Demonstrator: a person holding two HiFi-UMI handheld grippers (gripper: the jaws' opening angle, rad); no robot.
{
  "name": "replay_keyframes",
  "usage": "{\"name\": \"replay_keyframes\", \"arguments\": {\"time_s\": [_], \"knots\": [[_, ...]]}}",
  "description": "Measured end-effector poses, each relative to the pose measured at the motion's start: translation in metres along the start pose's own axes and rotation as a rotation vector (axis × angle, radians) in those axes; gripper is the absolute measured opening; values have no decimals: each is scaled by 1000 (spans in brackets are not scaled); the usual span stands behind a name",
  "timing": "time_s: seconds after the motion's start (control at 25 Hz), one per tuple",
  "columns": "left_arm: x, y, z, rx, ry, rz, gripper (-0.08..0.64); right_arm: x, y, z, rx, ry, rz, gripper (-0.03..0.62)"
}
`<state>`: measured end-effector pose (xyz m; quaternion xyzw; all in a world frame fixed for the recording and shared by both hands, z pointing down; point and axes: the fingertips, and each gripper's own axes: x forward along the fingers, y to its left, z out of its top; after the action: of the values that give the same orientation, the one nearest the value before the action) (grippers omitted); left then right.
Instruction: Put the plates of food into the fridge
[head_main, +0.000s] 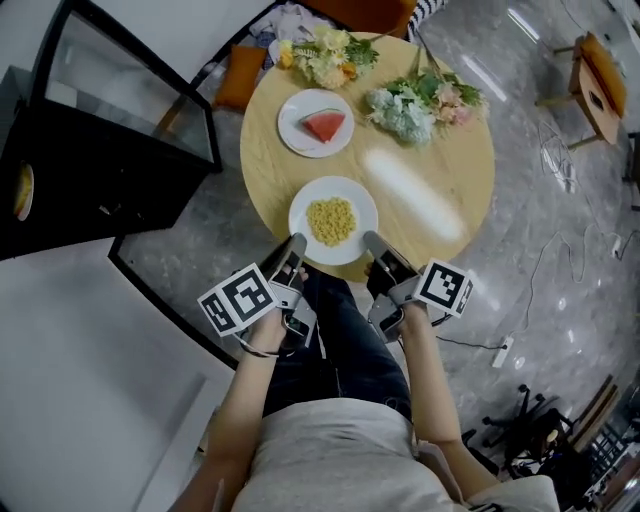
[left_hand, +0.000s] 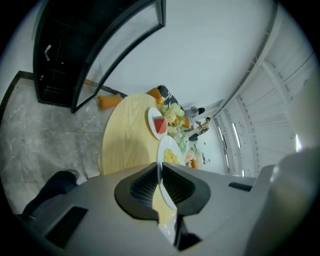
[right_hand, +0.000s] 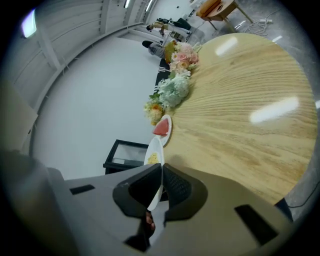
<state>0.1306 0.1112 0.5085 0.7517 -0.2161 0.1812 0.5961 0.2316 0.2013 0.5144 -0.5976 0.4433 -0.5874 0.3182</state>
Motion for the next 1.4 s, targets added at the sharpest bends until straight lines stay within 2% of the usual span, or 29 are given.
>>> {"name": "replay_keyframes", "arguments": {"time_s": [0.36, 0.56, 0.76, 0.92, 1.04, 1.4], "knots": [[-80, 10, 40, -129, -259, -10, 32, 41, 71, -37, -105, 184, 134, 21], [-133, 31, 70, -198, -436, -3, 28, 82, 112, -76, -144, 319, 216, 20], [-182, 56, 101, -264, -571, -15, 24, 123, 145, -116, -164, 408, 253, 21], [-219, 80, 136, -297, -640, -22, 23, 160, 179, -152, -173, 454, 280, 21], [-245, 94, 168, -295, -687, -31, 23, 190, 207, -173, -198, 467, 304, 21], [-305, 133, 252, -289, -734, -50, 21, 266, 267, -227, -212, 451, 322, 21]]}}
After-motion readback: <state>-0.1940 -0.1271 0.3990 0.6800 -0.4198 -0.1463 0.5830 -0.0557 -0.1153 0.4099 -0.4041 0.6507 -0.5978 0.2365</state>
